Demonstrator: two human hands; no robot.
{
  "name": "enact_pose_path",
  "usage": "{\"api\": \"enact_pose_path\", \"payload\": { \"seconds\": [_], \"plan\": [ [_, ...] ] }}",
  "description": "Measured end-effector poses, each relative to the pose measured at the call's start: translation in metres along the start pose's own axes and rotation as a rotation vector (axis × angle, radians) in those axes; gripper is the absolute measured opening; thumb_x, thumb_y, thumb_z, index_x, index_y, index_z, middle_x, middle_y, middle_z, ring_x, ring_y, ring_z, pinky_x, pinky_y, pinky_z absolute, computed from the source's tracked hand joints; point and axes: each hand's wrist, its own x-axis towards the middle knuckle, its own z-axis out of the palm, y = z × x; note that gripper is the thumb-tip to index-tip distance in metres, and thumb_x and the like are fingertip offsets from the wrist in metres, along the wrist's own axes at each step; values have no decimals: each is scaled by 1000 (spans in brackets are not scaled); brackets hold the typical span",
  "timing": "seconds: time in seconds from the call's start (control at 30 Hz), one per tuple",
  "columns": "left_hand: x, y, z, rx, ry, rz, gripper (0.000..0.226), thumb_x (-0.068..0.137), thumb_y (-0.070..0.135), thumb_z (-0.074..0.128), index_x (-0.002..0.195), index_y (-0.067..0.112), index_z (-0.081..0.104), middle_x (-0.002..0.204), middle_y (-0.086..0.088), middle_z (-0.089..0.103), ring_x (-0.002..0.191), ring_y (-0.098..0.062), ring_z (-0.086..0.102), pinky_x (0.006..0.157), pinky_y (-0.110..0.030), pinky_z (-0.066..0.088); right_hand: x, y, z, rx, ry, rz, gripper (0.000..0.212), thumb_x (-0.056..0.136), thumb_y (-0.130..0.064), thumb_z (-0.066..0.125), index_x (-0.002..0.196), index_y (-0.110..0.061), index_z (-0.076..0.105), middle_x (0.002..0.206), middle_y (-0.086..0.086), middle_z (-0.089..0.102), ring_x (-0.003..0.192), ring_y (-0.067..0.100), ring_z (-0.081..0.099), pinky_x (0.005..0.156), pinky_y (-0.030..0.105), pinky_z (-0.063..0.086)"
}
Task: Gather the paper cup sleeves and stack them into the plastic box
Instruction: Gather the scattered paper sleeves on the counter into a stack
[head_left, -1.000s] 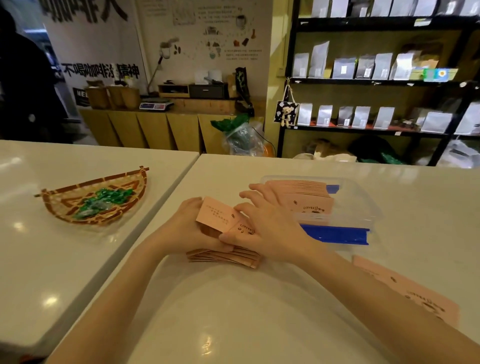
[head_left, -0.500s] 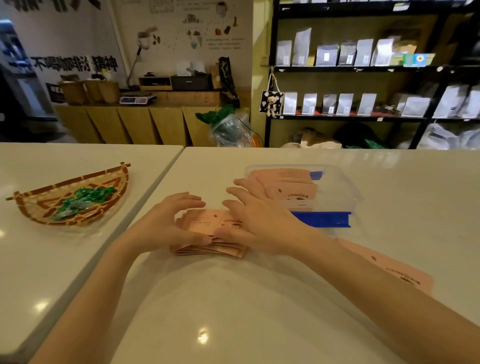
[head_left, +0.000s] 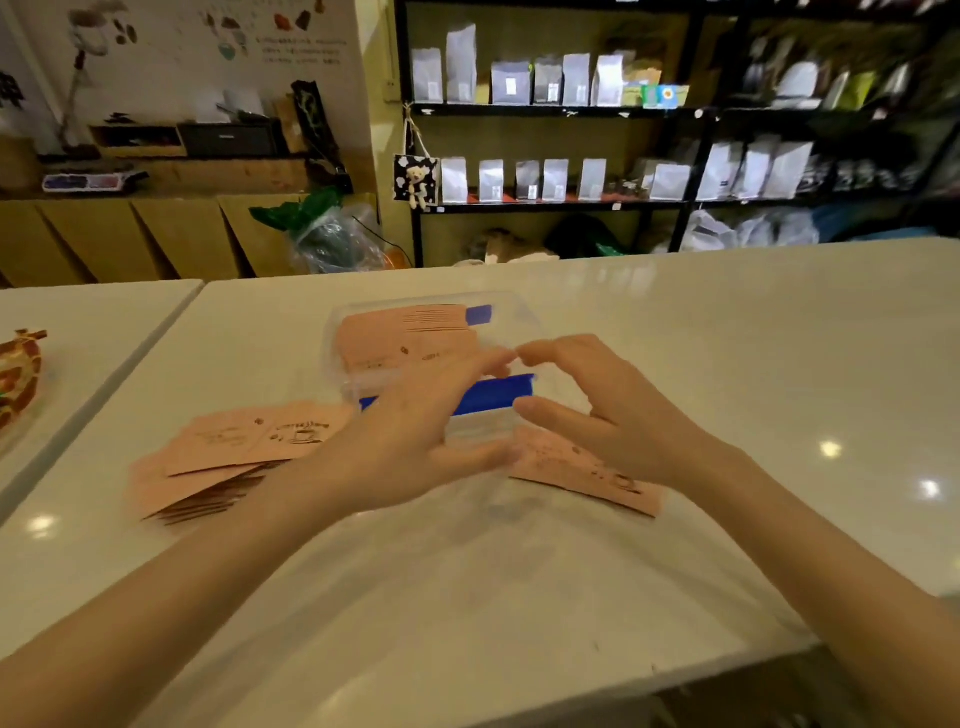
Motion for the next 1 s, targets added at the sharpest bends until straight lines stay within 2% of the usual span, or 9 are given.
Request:
{"api": "enact_pose_path", "payload": {
  "seconds": [0.07,0.17,0.27,0.33,0.43,0.67,0.8,0.87,1.0],
  "plan": [
    [13,2,13,9,-97,-36,77,71,55,56,136,38,20,143,18,32,127,0,30,101,-22,26,-14,15,-5,-30,-11,57,55,82,-52,48,130,-28,39,135,-7,47,121,8,39,96,30,40],
    [27,2,29,-25,-192,-55,83,68,57,58,137,38,18,144,17,33,127,-1,31,101,-21,28,-33,33,-12,-34,-59,118,74,70,-69,45,131,-28,39,134,-7,46,124,7,34,90,26,40],
    [32,3,43,-27,-282,-91,81,70,53,62,136,41,17,143,20,33,129,-4,30,103,-25,29,-47,50,-13,-124,-159,159,87,65,-73,44,134,-22,36,142,-4,38,132,11,23,108,30,26],
    [34,1,51,-17,-309,-128,80,72,52,62,137,41,17,145,19,30,131,-7,28,101,-22,27,-54,57,-13,-178,-209,173,83,70,-66,54,135,-19,35,146,-2,33,135,12,17,108,25,16],
    [35,0,57,18,-309,-143,78,74,49,62,138,37,19,144,16,32,129,-6,31,94,-17,25,-62,64,-13,-185,-192,168,75,71,-58,61,131,-20,41,143,-1,35,134,13,18,102,19,14],
    [36,-1,61,4,-257,-154,71,74,45,64,134,34,28,134,12,46,110,-3,43,83,-11,32,-65,68,-13,-152,-136,137,63,69,-54,66,121,-20,53,132,-2,49,126,11,30,103,20,23],
    [36,0,59,-10,-203,-168,73,69,45,69,131,35,33,127,11,52,101,0,43,75,-6,33,-61,65,-17,-151,-116,99,61,67,-49,71,118,-19,56,128,-4,52,122,7,34,95,12,21],
    [35,1,54,-7,-174,-190,74,66,45,71,129,35,35,125,11,54,105,-4,45,79,-9,35,-56,61,-20,-121,-106,94,60,65,-47,73,116,-18,58,127,-4,53,121,6,35,96,13,22],
    [27,3,30,-44,-61,-211,75,59,41,76,125,34,41,118,13,57,112,-9,49,91,-25,43,-42,48,-27,-36,-101,67,54,66,-42,74,113,-20,60,126,-5,54,119,8,37,98,19,29]
  ]
}}
